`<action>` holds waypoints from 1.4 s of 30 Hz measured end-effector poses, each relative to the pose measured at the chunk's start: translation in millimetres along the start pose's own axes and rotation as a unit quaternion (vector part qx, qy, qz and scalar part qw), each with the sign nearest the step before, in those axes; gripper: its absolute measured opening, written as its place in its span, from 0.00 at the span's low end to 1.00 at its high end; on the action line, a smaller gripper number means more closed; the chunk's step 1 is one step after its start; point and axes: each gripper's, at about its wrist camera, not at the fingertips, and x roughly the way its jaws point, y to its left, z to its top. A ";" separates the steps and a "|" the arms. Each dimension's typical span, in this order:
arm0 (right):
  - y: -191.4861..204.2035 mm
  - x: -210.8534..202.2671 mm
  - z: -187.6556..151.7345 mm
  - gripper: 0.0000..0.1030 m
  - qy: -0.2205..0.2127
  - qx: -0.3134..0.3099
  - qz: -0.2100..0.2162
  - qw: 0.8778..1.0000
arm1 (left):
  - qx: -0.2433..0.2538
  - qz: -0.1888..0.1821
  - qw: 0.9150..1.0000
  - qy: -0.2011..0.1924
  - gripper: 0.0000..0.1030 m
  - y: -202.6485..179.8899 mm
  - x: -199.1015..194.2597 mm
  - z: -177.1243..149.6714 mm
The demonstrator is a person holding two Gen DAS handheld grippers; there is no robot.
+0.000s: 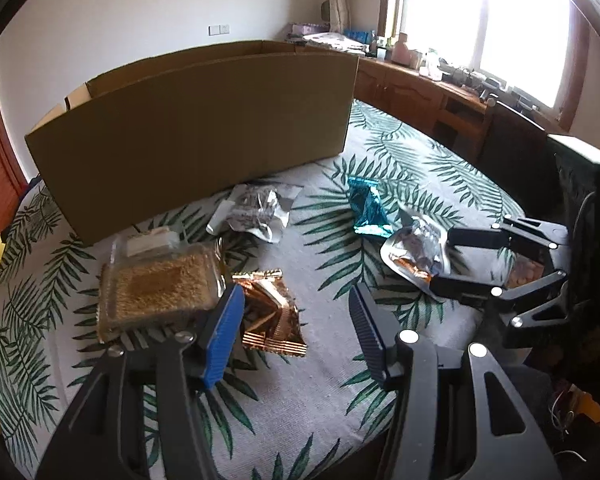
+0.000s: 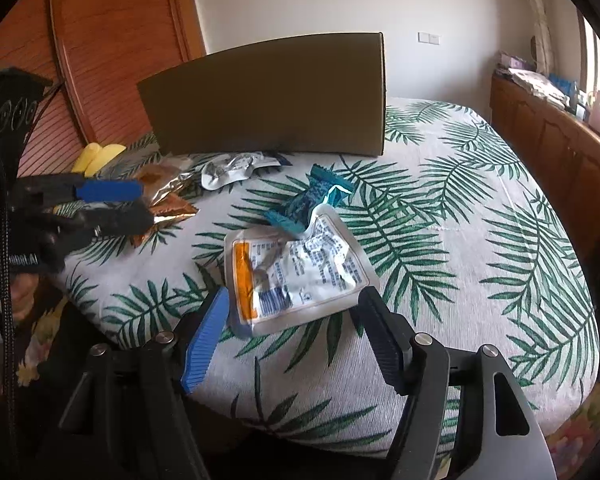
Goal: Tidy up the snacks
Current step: 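Lower the left tool onto the copper wrapper while the right tool approaches the white orange-striped pouch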
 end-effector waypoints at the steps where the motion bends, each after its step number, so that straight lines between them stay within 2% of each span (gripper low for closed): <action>1: -0.1 0.4 0.3 0.67 -0.001 0.000 0.000 1.000 | -0.003 -0.001 1.000 0.003 0.53 -0.6 1.1 -0.2; 9: 0.4 0.6 -2.1 0.69 -0.004 -0.003 -0.002 1.000 | -0.031 -0.010 0.998 0.045 0.53 3.0 19.1 -7.0; 16: 0.6 0.3 -3.2 0.70 -0.006 -0.002 -0.001 1.000 | -0.022 0.006 0.999 0.039 0.55 -2.4 18.0 -10.9; 19: 1.4 0.5 -2.9 0.71 -0.006 -0.003 -0.002 1.000 | -0.023 0.009 0.999 0.046 0.59 -5.3 19.9 -9.3; 21: 1.2 0.3 -3.0 0.71 -0.006 -0.003 -0.002 1.000 | -0.032 0.008 0.998 0.050 0.64 -5.4 20.7 -8.0; 29: 3.9 1.5 -3.5 0.72 -0.007 -0.005 -0.004 1.000 | -0.057 0.006 0.997 0.059 0.64 -0.1 22.2 -1.1; 35: 3.6 1.3 -4.0 0.73 -0.008 -0.006 -0.005 1.000 | -0.093 -0.017 0.994 0.059 0.63 12.0 21.5 7.4; 38: 5.1 1.6 -4.5 0.73 -0.009 -0.006 -0.006 1.000 | -0.096 -0.019 0.994 0.048 0.60 13.0 19.8 11.2; 41: 6.2 2.6 -4.3 0.74 -0.010 -0.007 -0.007 1.000 | -0.090 -0.003 0.995 0.040 0.46 10.1 18.9 13.1; 42: 6.5 3.3 -3.7 0.74 -0.010 -0.006 -0.007 1.000 | -0.089 -0.002 0.995 0.040 0.37 9.8 19.5 13.1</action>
